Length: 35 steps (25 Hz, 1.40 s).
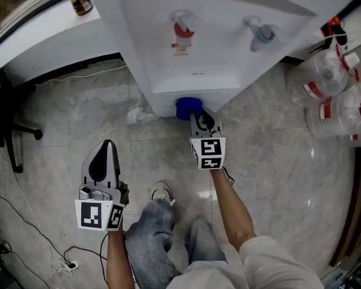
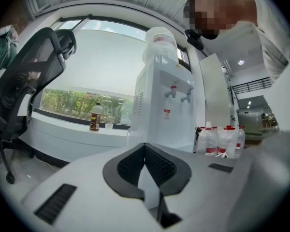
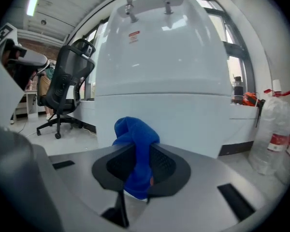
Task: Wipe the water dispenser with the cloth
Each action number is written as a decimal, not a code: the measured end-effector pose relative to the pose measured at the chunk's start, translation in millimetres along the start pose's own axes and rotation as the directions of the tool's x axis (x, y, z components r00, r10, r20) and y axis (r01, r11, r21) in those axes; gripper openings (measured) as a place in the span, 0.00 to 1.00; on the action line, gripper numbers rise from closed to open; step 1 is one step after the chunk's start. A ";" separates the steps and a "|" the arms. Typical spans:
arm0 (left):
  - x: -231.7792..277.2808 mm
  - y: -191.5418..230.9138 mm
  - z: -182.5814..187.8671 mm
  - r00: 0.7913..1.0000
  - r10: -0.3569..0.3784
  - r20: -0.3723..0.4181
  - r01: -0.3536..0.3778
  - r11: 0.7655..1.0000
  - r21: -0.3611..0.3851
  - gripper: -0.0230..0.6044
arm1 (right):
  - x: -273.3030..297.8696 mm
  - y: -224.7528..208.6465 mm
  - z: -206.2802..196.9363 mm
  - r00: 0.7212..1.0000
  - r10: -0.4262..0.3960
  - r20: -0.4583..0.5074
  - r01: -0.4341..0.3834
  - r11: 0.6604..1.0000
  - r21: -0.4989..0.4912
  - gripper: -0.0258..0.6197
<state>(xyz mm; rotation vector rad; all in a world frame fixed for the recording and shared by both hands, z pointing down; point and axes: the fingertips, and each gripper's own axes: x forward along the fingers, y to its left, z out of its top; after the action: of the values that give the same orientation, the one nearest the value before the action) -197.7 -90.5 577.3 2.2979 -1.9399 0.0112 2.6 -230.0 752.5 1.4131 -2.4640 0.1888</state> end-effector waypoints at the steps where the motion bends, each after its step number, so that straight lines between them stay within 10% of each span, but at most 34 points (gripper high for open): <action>1: 6.1 -7.3 0.2 1.000 -0.019 -0.001 0.019 1.000 0.008 0.05 | -4.9 -17.5 -2.3 1.000 -0.030 -0.004 0.030 1.000 0.005 0.16; 13: 31.7 -30.1 -3.0 0.997 -0.076 -0.008 0.076 0.997 0.005 0.05 | -53.4 -158.1 -11.5 0.967 -0.255 -0.011 0.256 0.967 0.016 0.16; 29: -29.1 18.2 2.1 0.997 0.073 -0.007 -0.072 0.997 0.019 0.05 | 26.7 106.8 -32.0 0.983 0.184 -0.028 -0.181 0.981 0.064 0.16; 35: -38.1 26.4 1.0 0.996 0.087 -0.004 -0.087 0.996 0.007 0.05 | 47.9 138.0 -30.5 0.974 0.225 -0.031 -0.223 0.973 0.057 0.16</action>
<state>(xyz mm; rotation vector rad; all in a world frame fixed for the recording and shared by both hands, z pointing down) -230.2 -57.5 575.4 2.2139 -2.0392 0.0307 -133.1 -191.2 801.0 1.1372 -2.6010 0.3283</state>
